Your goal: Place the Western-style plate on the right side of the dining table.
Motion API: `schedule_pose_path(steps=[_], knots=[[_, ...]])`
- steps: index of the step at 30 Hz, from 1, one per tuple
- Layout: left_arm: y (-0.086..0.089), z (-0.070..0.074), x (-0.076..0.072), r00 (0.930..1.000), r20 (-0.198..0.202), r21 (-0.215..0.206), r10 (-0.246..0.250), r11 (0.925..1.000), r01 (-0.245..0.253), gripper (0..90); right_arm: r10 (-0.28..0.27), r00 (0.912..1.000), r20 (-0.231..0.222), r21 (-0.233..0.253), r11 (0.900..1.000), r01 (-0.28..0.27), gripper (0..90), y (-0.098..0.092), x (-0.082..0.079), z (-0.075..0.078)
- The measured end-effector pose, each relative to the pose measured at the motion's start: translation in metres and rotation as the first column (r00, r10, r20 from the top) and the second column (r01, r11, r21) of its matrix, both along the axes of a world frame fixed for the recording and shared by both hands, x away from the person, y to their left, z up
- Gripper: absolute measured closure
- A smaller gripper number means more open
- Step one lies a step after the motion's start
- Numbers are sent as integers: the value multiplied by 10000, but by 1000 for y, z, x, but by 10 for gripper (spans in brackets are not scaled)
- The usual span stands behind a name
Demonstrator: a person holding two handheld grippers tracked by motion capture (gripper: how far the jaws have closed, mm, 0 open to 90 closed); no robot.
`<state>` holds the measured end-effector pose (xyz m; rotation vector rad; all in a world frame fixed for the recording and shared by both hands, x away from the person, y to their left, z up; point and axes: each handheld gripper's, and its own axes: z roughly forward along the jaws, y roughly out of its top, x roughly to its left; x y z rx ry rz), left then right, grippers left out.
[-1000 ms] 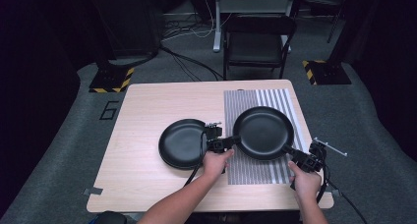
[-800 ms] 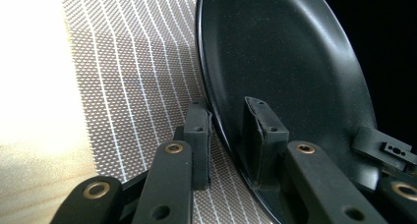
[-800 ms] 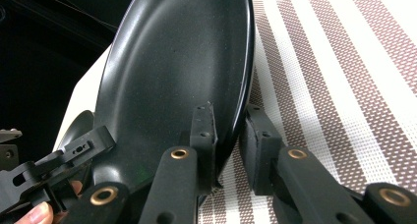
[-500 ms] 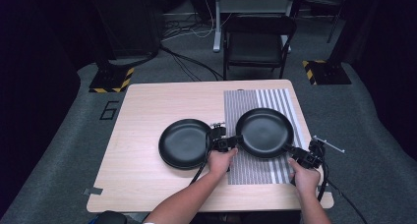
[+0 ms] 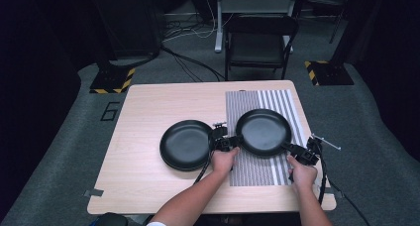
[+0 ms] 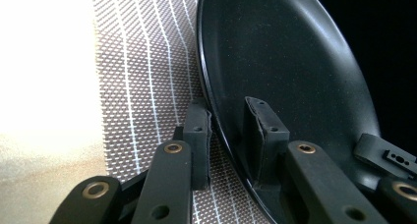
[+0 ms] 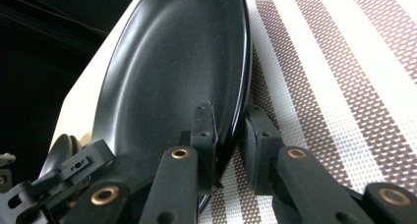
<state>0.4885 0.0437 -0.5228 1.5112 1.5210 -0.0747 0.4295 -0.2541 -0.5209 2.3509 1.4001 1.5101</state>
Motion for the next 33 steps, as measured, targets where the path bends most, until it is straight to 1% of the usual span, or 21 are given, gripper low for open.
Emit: schedule_pose_path(steps=[1, 4, 7, 8, 9, 11, 12, 13, 15, 16, 17, 19, 20, 23, 28, 29, 32, 33], knots=[[0, 0, 0, 10000, -21, -40, 37, 10000, -37, 728, 57, 9999, 147, -145, 9999, -55, 771, -1, 1, -2], [-1, -1, 1, 9999, 9, -79, 144, 9999, -144, 728, 47, 9999, 125, -130, 9999, -46, 771, -1, 4, -2], [-1, 0, 0, 9998, 25, 45, 179, 9998, -179, 728, 52, 9999, 89, -98, 9999, -51, 770, -1, 6, -3], [-1, 0, -1, 9998, 62, 144, 168, 9998, -169, 728, 52, 9999, 89, -98, 9999, -51, 770, -1, 6, -3], [-2, 0, -1, 9997, 106, 192, 232, 9995, -234, 727, 89, 10000, 29, -154, 9998, -89, 770, -1, 9, -4], [0, -1, 0, 9998, 65, 258, 172, 9995, -173, 727, 79, 10000, -34, -107, 9999, -79, 768, 0, 11, -6], [1, -3, 2, 9998, -33, 263, 198, 9995, -197, 727, 60, 10000, -74, -85, 9999, -60, 768, 1, 11, -6], [1, -4, 3, 9996, -30, 243, 285, 9993, -284, 727, 56, 10000, -48, -111, 9999, -57, 768, 2, 13, -7], [2, -4, 3, 9996, -84, 277, 266, 9993, -263, 727, 29, 9999, -117, -137, 9999, -31, 767, 4, 14, -8], [1, -5, 4, 9993, -69, 268, 366, 9990, -364, 727, 24, 9999, -114, -172, 9998, -26, 766, 4, 15, -8], [1, -5, 4, 9993, -72, 252, 380, 9990, -378, 727, -3, 9999, -169, -169, 9999, 1, 766, 5, 16, -9], [1, -6, 3, 9992, -84, 263, 383, 9989, -381, 726, -3, 9999, -125, -237, 9997, 0, 765, 4, 17, -9], [1, -6, 3, 9991, -19, 192, 435, 9989, -434, 725, -67, 9998, -185, -268, 9996, 62, 762, 4, 17, -10], [0, -6, 3, 9990, -41, 308, 438, 9986, -436, 724, -156, 9997, -213, -365, 9992, 149, 756, 6, 18, -10], [0, -6, 3, 9988, -28, 310, 482, 9984, -481, 723, -230, 9995, -213, -470, 9987, 220, 751, 8, 18, -10], [-1, -6, 2, 9987, -22, 289, 504, 9983, -503, 723, -314, 9992, -258, -480, 9984, 302, 749, 9, 18, -9], [0, -6, 2, 9985, -3, 243, 556, 9982, -556, 724, -316, 9991, -283, -546, 9981, 300, 749, 10, 17, -9], [-1, -6, 2, 9980, -9, 150, 629, 9979, -629, 724, -326, 9992, -249, -545, 9980, 312, 749, 10, 17, -8]])
